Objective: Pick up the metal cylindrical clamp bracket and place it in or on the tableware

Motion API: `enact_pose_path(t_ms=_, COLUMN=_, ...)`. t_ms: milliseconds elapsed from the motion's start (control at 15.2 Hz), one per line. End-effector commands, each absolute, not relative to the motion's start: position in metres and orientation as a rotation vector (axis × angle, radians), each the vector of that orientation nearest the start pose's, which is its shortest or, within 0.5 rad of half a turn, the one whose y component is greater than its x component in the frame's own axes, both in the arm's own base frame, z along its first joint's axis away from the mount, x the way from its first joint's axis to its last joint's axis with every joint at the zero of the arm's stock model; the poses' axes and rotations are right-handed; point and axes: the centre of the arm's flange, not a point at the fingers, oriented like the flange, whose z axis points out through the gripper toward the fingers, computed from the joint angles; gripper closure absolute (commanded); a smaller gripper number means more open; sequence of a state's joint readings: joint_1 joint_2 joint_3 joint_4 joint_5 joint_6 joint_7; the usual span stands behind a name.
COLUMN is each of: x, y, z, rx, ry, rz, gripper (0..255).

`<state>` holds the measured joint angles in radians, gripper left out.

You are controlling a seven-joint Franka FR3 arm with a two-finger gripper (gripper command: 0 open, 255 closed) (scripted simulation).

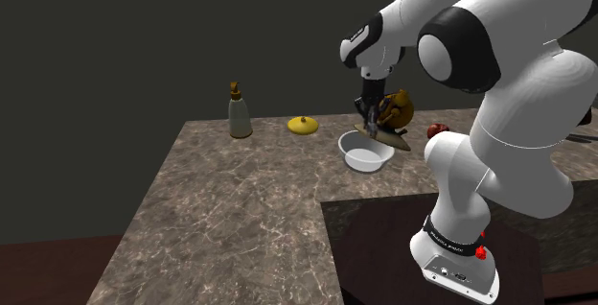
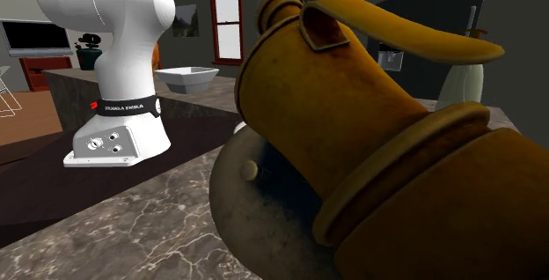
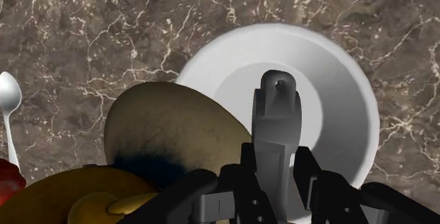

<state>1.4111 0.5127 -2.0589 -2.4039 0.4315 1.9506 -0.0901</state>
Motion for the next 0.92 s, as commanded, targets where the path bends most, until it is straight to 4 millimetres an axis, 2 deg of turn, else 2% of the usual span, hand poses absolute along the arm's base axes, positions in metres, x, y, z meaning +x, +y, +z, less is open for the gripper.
enact_pose_path(t_ms=0, x=0.367, y=-0.240, z=0.373, rx=-2.853, ry=1.296, rz=0.242, gripper=255)
enact_pose_path(t_ms=660, x=0.367, y=-0.240, z=0.320, rx=-2.853, ry=1.296, rz=0.242, gripper=255)
enact_pose_path(t_ms=858, x=0.367, y=-0.240, z=0.320, rx=-2.853, ry=1.296, rz=0.242, gripper=255)
